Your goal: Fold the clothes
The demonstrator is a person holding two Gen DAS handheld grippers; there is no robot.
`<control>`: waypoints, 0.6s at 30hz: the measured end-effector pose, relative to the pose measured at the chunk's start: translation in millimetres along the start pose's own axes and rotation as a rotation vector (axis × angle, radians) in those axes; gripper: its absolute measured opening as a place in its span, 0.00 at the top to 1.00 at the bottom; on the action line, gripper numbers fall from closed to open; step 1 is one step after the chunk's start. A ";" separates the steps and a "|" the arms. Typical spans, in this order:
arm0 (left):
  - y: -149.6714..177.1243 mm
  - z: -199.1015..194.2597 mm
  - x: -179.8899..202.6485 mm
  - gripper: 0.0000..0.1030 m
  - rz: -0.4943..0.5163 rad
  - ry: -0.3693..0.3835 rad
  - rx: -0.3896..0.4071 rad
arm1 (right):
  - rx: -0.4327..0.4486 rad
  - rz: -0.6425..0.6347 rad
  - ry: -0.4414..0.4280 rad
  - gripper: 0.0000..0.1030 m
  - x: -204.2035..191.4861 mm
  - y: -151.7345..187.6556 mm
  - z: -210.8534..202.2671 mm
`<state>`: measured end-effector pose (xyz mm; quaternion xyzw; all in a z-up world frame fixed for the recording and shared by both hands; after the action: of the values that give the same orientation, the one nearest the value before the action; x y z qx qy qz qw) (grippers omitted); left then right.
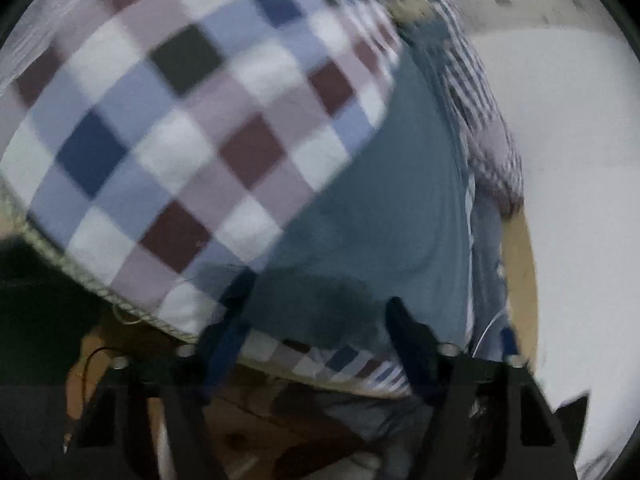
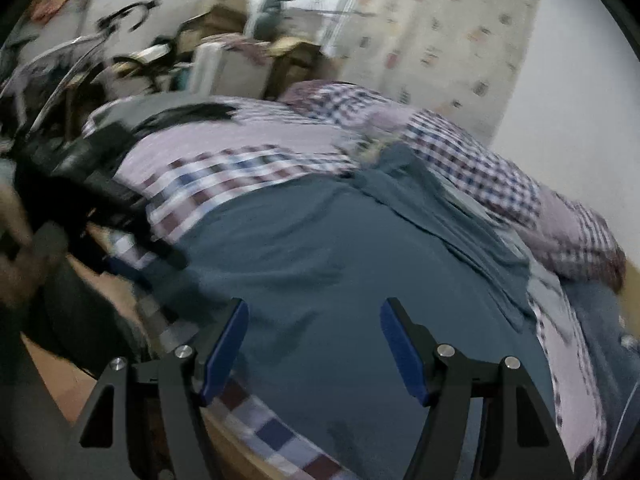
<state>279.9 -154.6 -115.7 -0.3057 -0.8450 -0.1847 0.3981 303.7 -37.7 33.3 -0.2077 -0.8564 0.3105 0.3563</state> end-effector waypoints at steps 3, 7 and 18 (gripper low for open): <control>0.4 -4.9 2.5 0.74 -0.012 0.017 0.026 | 0.012 -0.124 -0.019 0.30 -34.4 -4.1 6.5; 6.2 -17.6 22.6 0.89 0.042 0.085 0.069 | 0.051 -0.256 -0.025 0.30 -72.3 -10.8 9.6; 9.6 -46.6 32.9 0.96 0.041 0.203 0.069 | 0.083 -0.346 -0.012 0.31 -124.7 -24.4 39.4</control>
<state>296.0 -161.2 -60.4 -0.2888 -0.7996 -0.1775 0.4957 353.5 -142.4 -31.9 -0.0406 -0.8678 0.2809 0.4078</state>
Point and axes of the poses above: each gripper's, at about its wrist camera, not at the fingertips, and z roughly the way its jaws point, x to its right, y to its underside, the point moved 9 cm from there along z, roughly the way its jaws point, and after that the axes turned 9 degrees about -z, right-handed, at the moved point
